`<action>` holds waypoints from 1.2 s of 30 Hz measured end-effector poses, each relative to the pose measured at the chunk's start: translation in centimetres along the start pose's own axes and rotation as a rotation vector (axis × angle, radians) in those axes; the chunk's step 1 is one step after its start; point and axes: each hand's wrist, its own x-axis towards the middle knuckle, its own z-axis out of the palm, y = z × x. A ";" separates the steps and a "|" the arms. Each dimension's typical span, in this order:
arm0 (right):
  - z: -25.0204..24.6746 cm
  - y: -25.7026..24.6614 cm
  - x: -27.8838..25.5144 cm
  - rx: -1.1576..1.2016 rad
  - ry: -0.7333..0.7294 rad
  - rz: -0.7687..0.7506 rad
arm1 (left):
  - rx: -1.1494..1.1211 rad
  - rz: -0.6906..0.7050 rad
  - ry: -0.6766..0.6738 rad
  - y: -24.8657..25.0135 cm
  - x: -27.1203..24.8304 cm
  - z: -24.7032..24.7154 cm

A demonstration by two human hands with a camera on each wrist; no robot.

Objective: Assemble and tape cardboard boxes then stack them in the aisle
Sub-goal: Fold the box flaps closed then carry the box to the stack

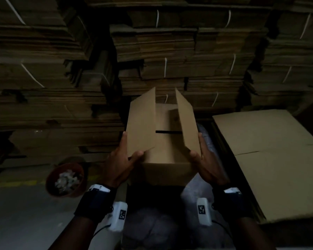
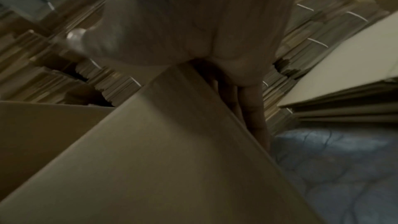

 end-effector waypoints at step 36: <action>-4.6 4.0 4.7 -0.470 -0.125 0.039 | -0.103 -0.392 0.137 -2.1 2.3 -0.2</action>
